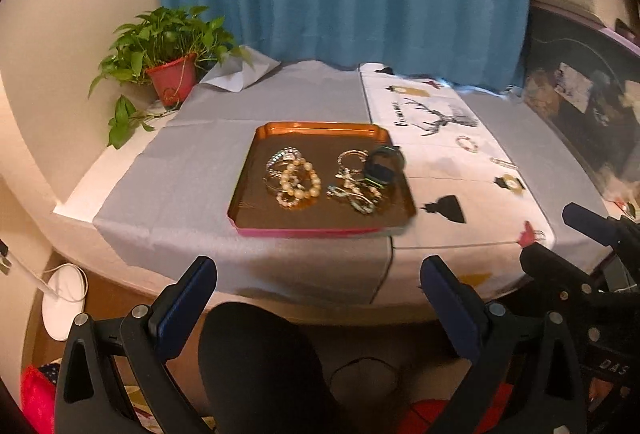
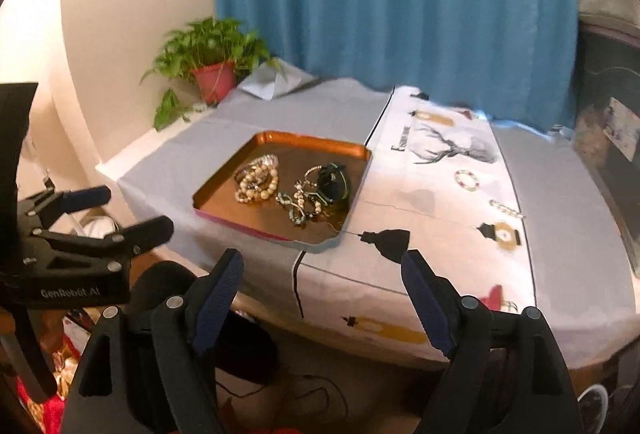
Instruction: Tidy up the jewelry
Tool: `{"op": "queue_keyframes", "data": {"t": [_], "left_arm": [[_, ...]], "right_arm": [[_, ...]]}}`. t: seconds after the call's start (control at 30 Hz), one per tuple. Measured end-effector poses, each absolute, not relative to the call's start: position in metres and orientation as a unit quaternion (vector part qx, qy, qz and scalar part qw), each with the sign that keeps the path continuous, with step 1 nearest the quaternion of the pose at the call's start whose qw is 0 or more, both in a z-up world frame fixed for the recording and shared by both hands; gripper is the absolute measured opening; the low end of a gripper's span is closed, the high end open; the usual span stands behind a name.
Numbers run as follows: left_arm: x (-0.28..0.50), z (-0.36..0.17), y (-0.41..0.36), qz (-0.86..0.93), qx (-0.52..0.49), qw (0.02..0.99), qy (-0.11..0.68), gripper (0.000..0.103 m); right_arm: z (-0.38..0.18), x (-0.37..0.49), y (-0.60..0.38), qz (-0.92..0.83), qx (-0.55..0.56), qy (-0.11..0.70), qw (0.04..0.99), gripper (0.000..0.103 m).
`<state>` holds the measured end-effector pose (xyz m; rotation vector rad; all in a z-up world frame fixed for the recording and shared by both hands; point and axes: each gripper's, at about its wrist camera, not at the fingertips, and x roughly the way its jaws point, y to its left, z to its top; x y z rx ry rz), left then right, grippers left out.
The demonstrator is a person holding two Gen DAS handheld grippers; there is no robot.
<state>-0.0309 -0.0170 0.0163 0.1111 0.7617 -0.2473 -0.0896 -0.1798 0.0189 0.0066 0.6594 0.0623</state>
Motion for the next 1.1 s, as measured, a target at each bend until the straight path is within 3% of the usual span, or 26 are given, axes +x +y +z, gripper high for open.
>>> {"op": "queue_keyframes", "data": {"t": [0.47, 1.1], "left_arm": [[-0.085, 0.044, -0.04, -0.125, 0.085, 0.93, 0.335, 0.101], [-0.093, 0.048, -0.053, -0.126, 0.102, 0.931, 0.328, 0.101]], "right_arm": [[0.037, -0.161, -0.187, 0.04, -0.001, 0.279, 0.96, 0.083], [0.038, -0.172, -0.202, 0.032, 0.022, 0.271, 0.962, 0.084]]}}
